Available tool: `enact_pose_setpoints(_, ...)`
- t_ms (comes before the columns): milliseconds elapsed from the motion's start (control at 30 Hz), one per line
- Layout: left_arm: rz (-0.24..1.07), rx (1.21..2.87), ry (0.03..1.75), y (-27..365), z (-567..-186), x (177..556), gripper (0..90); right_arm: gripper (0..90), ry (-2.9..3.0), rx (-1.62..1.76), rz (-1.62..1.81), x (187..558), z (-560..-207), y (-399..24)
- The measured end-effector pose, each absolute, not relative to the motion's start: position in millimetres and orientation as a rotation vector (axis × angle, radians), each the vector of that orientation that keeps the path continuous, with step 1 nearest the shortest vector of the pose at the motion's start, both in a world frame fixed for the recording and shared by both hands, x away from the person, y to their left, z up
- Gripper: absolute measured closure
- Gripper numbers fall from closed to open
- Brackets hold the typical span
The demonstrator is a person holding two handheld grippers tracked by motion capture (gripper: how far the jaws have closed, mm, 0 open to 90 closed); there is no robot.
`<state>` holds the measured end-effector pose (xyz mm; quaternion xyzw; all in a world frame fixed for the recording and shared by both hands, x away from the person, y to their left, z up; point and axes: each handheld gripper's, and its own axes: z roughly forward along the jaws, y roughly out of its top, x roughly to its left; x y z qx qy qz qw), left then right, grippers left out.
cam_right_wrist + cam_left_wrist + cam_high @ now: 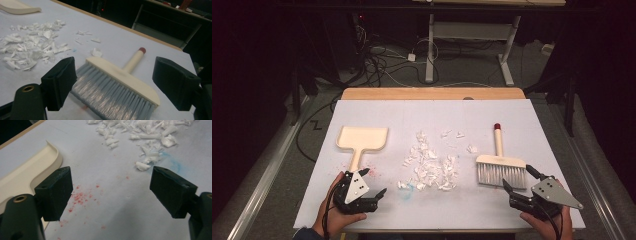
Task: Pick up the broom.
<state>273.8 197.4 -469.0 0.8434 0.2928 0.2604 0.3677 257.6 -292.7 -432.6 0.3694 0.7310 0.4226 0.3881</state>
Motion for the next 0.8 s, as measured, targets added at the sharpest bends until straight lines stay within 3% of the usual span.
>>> enact_pose_setpoints(467, 0.653, 2.205, 0.731, 196.4, -473.5, 268.7, 17.8, 19.5, 1.865, 0.983, 1.025, 278.1, -428.6, -293.6)
enact_pose_setpoints(800, 0.648, 2.219, 0.729, 194.8, -474.7, 268.8, 17.8, 23.5, 1.935, 1.115, 0.891, 344.5, -418.1, -285.1)
